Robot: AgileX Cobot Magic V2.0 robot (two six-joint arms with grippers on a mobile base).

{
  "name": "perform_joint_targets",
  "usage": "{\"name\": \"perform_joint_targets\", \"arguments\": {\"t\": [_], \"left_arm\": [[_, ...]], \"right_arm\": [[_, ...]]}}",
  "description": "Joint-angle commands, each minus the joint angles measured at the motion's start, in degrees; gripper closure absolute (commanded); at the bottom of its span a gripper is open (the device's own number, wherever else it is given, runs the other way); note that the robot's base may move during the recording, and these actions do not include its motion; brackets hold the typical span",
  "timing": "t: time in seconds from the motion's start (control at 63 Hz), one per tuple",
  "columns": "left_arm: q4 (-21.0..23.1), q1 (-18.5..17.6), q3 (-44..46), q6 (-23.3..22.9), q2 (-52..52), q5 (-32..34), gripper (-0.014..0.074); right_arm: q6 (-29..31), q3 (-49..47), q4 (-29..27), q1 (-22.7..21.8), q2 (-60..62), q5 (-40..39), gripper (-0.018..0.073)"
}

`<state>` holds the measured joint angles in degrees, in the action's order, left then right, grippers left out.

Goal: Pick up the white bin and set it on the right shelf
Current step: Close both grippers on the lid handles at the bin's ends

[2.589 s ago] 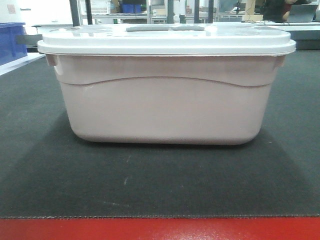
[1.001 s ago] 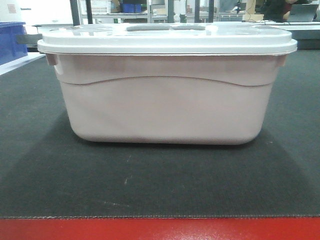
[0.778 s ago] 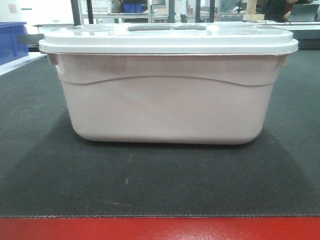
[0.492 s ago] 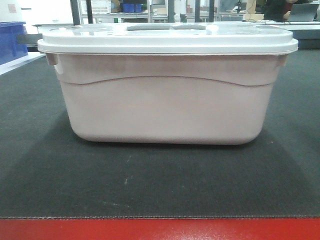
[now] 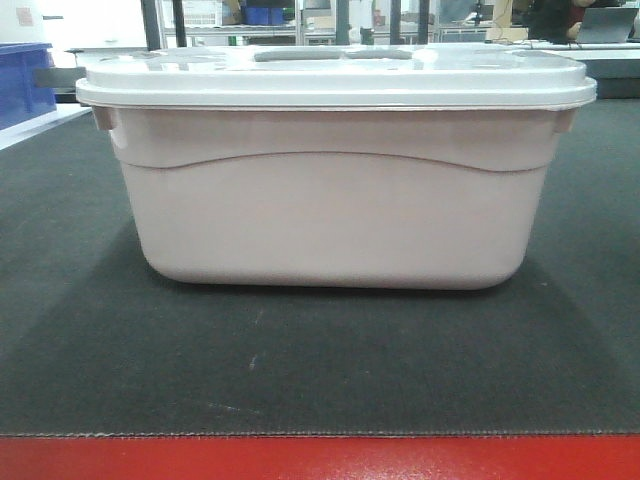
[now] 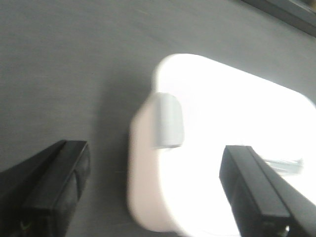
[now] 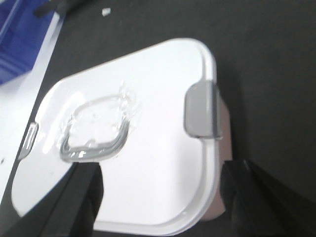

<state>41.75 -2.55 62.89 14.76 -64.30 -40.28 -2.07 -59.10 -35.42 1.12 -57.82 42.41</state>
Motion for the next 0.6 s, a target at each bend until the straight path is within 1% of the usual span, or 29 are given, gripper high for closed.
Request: {"name": "perform_joint_targets", "arguments": {"t": [0.0, 0.064, 0.079, 0.111, 0.127, 0.191, 0.222, 0.254, 0.334, 0.381, 0.445, 0.54, 0.588], "left_arm": [[12.36, 0.99, 6.31, 7.20, -4.26, -5.00, 0.0154], [20.65, 3.12, 8.79, 11.93, -8.35, -10.21, 0.0155], [23.22, 3.66, 9.13, 13.35, -9.15, -11.23, 0.0155], [26.63, 5.13, 9.81, 15.69, -10.97, -13.47, 0.0155], [29.03, 6.06, 9.94, 16.55, -12.00, -14.67, 0.0155], [36.20, 9.03, 10.09, 20.41, -14.96, -18.09, 0.0155], [38.54, 10.15, 10.09, 21.93, -16.08, -19.25, 0.0155], [40.37, 11.82, 10.09, 23.51, -17.83, -21.24, 0.0155], [41.59, 13.67, 10.09, 25.45, -20.72, -24.58, 0.0155], [41.70, 14.11, 10.09, 26.66, -22.33, -26.33, 0.0155], [41.70, 14.11, 10.09, 28.25, -24.48, -28.16, 0.0155], [41.70, 13.43, 10.09, 30.04, -28.18, -30.36, 0.0155], [41.96, 13.03, 10.09, 30.82, -29.86, -31.03, 0.0155]], "right_arm": [[2.45, -5.52, -3.34, -0.27, -3.30, 2.17, -0.0034], [4.90, -8.14, -5.11, -1.01, -5.95, 5.45, -0.0034], [5.50, -8.58, -6.03, -1.31, -6.39, 6.00, -0.0034], [7.25, -9.53, -8.13, -2.16, -7.37, 7.33, -0.0034], [8.53, -10.02, -9.19, -2.83, -7.88, 8.10, -0.0034], [13.28, -11.30, -15.42, -5.60, -9.27, 10.84, -0.0034], [15.26, -11.61, -18.73, -7.24, -9.83, 12.04, -0.0034], [18.74, -11.82, -22.78, -9.44, -10.74, 14.30, -0.0034], [24.65, -11.82, -29.39, -14.04, -12.87, 19.36, -0.0034], [27.79, -11.82, -32.00, -16.56, -14.47, 22.68, -0.0034], [31.14, -11.82, -34.91, -19.71, -16.91, 27.27, -0.0034], [35.87, -11.82, -39.36, -22.84, -21.79, 33.76, -0.0034], [37.35, -11.82, -40.90, -23.52, -23.99, 34.17, -0.0034]]}}
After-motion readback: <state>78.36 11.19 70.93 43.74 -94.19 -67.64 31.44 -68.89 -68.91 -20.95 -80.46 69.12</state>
